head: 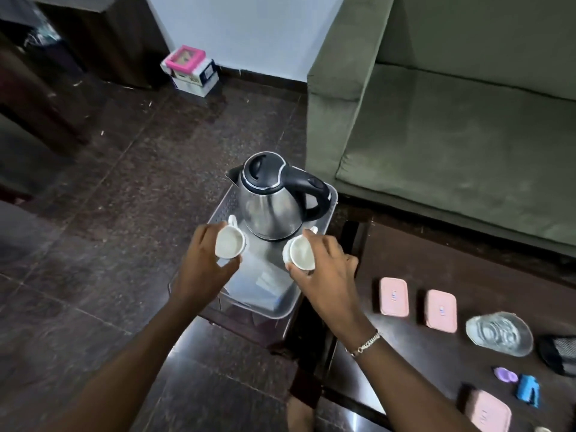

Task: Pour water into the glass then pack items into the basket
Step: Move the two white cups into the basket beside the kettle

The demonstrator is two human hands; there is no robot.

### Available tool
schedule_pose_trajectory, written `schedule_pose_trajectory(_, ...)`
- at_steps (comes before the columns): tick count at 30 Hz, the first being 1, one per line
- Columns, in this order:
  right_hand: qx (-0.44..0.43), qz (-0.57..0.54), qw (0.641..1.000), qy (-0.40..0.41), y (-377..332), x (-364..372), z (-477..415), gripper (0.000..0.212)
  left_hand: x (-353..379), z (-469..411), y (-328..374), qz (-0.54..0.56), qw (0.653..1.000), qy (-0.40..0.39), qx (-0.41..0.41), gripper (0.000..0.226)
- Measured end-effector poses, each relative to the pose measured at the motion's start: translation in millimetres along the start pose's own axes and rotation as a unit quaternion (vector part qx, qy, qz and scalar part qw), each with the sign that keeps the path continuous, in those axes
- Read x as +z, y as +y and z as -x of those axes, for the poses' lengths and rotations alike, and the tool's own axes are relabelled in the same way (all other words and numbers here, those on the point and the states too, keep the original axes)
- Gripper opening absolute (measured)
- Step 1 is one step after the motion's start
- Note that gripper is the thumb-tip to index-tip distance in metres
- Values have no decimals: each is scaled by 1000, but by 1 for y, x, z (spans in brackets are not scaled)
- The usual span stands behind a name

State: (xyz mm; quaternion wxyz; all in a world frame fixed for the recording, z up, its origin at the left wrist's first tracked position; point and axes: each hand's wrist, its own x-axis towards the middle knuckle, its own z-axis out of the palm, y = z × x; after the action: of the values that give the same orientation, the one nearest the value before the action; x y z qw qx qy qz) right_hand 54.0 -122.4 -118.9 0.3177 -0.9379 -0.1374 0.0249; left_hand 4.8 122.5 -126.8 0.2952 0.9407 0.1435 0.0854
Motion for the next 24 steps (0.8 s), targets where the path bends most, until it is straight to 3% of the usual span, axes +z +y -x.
schedule_pose_trajectory(7,32,134,990,-24,-3,54,-34,54,24,-47,-38,-167,986,-22,-5,72)
schedule_pose_trajectory(19,35,167,984,-53,2,77,-37,64,34,-66,-58,-156,984,-66,51,84)
schedule_pose_trajectory(22,31,147,987,-49,5,70,-30,66,36,-55,-46,-161,986,-46,13,96)
schedule_pose_trajectory(24,16,136,991,-7,8,59,-23,63,39,-45,-31,-156,987,-2,27,89)
